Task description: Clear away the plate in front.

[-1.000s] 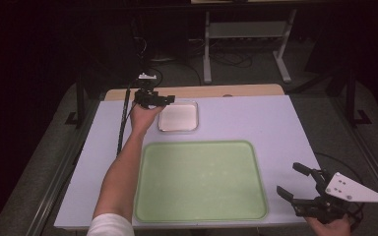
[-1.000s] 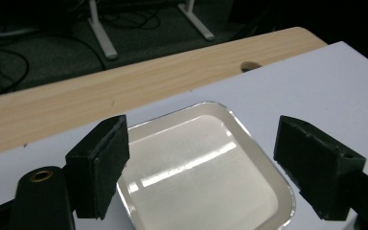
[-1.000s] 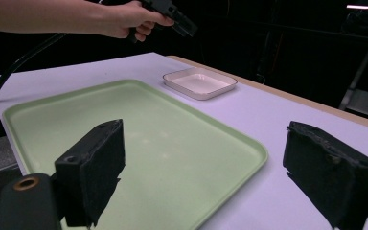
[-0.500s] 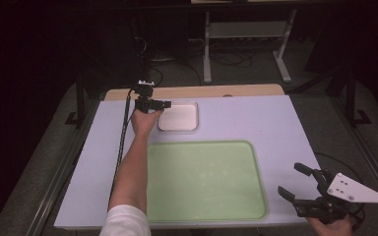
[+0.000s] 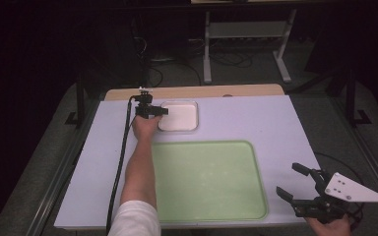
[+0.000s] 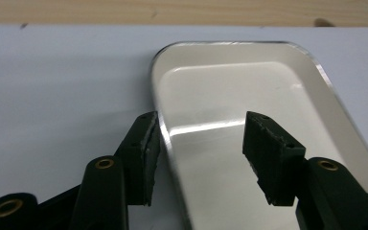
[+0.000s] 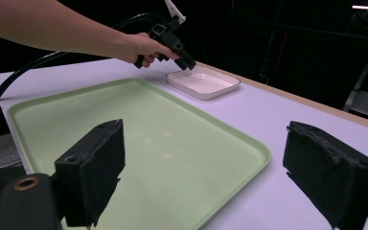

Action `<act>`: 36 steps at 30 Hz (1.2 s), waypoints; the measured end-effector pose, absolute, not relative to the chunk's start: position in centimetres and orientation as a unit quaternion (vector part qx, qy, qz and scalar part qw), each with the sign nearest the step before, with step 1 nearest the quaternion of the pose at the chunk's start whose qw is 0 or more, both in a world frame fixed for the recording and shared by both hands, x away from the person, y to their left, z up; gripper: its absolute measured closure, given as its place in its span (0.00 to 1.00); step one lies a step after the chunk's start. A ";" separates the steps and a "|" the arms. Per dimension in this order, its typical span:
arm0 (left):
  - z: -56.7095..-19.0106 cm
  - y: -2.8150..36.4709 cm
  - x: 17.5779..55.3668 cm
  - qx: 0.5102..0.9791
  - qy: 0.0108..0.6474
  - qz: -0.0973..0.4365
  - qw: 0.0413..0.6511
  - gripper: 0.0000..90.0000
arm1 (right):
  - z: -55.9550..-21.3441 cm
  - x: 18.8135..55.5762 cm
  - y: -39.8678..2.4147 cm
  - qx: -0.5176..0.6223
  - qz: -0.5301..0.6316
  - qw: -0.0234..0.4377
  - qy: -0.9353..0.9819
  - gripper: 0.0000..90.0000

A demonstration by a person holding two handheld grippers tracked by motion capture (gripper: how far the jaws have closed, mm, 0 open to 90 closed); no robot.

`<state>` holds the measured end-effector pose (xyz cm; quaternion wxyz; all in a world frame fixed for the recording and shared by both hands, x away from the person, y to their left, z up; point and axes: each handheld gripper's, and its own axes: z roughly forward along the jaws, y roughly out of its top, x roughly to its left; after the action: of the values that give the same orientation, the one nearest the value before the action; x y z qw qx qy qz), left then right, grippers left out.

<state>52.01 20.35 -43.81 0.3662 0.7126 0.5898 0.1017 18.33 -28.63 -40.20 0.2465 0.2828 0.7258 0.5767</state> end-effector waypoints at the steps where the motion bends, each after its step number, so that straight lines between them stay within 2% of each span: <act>1: -44.0 20.5 52.0 0.713 0.591 0.100 0.365 0.52 | -40.2 18.3 -28.6 0.282 0.577 0.246 0.726 0.15; 10: -43.8 20.9 51.9 0.705 0.599 0.097 0.368 0.68 | -40.2 18.4 -28.4 0.279 0.576 0.246 0.728 0.15; 22: -44.5 20.2 51.7 0.703 0.620 0.091 0.336 0.87 | -40.1 18.4 -28.2 0.278 0.577 0.246 0.728 0.15; 28: -44.5 20.2 51.5 0.691 0.633 0.093 0.336 0.92 | -40.1 18.4 -28.2 0.278 0.577 0.245 0.728 0.15; 36: -44.7 20.3 51.4 0.665 0.655 0.071 0.351 0.99 | -40.2 18.6 -27.9 0.274 0.577 0.243 0.730 0.15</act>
<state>51.42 20.34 -44.65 0.3510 0.6653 0.6551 0.0712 18.57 -27.95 -40.18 0.2431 0.2741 0.7297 0.5774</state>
